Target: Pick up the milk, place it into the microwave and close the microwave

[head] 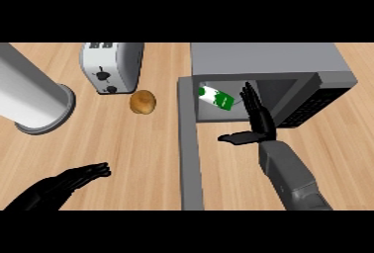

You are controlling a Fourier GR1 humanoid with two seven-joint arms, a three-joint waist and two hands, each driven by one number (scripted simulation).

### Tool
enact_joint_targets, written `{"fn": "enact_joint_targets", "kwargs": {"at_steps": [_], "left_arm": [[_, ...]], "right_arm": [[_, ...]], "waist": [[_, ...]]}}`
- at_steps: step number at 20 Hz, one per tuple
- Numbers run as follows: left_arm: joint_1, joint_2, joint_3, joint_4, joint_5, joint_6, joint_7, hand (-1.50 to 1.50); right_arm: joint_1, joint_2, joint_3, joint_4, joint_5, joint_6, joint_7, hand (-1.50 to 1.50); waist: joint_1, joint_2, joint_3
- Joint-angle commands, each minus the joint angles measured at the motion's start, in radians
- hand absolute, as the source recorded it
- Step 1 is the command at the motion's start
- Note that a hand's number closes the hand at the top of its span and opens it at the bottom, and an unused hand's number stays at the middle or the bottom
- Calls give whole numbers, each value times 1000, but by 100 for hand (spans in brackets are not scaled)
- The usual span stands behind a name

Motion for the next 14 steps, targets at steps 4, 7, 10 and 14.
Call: {"fn": "enact_joint_targets", "kwargs": {"at_steps": [4,7,10,14], "left_arm": [[-52,-3,-47,49,-116,41,-68,150],[-59,-3,-142,78,-214,127,-100,150],[-141,-3,-148,145,-303,143,-125,150],[-166,-3,-242,162,-396,176,-159,150]], "right_arm": [[251,-5,62,-146,23,-8,-23,-150],[355,-40,79,-219,25,28,-46,-150],[448,-60,73,-319,-4,62,-51,-150],[635,-117,81,-446,-18,109,-70,-150]], "waist": [[-29,-9,-2],[-42,-9,-3],[-50,-5,-4],[-49,-4,-4]]}}
